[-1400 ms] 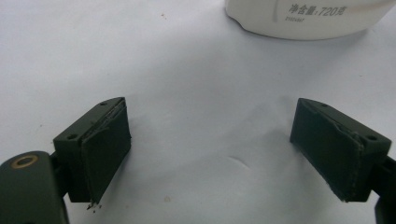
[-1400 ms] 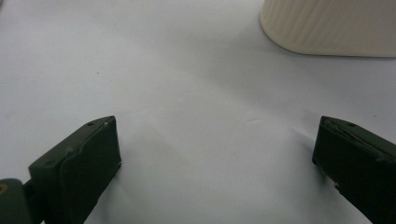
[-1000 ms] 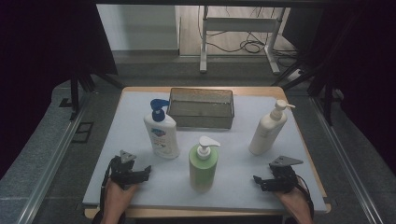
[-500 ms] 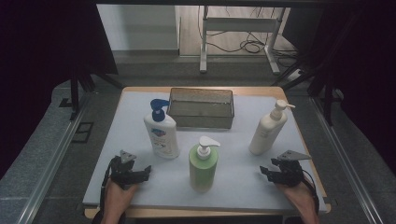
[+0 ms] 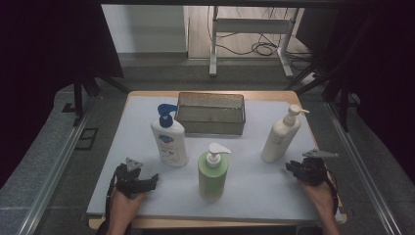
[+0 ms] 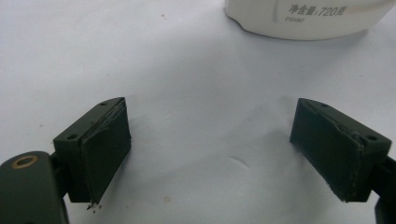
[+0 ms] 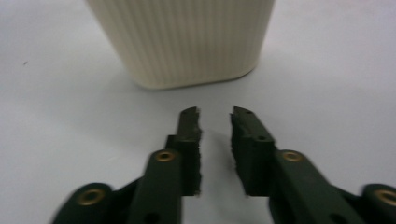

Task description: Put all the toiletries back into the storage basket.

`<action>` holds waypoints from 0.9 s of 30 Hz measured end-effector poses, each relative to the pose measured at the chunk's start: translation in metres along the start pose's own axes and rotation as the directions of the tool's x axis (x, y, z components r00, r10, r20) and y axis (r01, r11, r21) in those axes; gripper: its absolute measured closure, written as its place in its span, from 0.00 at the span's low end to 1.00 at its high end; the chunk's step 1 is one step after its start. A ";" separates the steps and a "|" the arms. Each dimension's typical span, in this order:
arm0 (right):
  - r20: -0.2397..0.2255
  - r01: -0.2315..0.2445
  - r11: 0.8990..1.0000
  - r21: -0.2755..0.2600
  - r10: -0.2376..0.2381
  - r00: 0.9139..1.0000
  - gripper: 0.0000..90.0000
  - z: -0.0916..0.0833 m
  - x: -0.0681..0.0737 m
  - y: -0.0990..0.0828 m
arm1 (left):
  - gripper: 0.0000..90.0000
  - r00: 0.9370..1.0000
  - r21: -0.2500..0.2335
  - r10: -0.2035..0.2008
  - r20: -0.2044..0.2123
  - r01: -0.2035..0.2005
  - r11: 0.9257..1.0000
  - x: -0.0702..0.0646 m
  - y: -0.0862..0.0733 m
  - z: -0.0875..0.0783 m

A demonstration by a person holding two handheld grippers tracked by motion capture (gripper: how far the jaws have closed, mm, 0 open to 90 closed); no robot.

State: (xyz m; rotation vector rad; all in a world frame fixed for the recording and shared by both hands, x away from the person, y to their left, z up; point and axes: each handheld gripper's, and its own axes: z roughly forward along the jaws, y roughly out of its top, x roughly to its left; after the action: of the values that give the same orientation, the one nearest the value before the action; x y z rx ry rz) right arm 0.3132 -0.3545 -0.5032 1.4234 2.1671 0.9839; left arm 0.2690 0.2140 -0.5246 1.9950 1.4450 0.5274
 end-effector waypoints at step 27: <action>0.065 -0.014 1.000 0.000 0.014 0.998 1.00 0.043 -0.046 0.042 | 0.13 1.000 -0.003 0.000 -0.002 0.000 1.000 0.000 0.000 0.000</action>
State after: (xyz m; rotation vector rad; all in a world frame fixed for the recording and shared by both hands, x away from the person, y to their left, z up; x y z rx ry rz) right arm 0.3874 -0.3703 -0.5058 1.4524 2.1134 0.9294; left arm 0.2689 0.2138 -0.5248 1.9929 1.4443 0.5311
